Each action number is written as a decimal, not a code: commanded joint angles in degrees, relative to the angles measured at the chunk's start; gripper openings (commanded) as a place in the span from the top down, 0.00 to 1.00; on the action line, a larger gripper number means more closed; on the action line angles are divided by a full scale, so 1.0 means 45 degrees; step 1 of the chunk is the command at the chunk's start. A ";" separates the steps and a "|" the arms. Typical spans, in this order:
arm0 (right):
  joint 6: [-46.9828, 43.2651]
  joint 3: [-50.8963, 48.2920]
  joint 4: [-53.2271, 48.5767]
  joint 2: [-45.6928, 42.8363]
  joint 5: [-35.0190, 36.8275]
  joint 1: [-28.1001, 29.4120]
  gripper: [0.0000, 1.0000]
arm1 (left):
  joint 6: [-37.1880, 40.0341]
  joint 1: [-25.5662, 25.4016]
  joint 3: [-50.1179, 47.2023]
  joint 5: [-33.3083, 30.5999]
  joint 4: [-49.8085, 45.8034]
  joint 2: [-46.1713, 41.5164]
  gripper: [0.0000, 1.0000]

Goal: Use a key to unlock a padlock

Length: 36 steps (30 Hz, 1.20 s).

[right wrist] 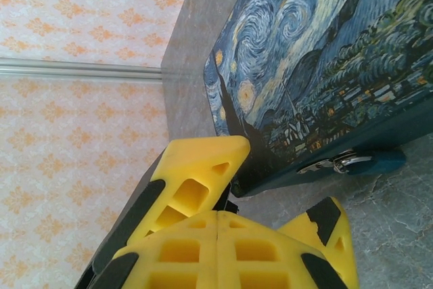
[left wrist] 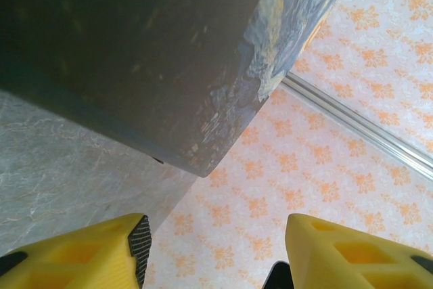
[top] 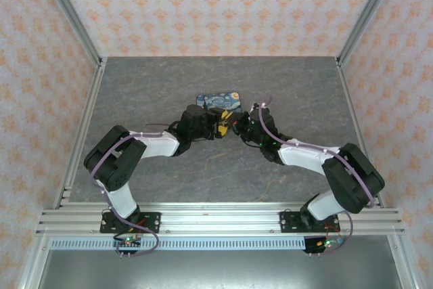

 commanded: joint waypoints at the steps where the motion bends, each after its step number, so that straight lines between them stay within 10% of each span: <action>1: 0.0149 -0.0143 0.0599 0.0200 -0.0066 -0.0042 1.00 | -0.0314 -0.0145 0.0218 0.0258 0.0442 0.0289 0.47; 36: -0.0068 -0.0715 0.0225 -0.0418 0.0575 -0.0062 1.00 | -0.0237 -0.0130 -0.0211 0.0151 0.0413 0.0521 0.93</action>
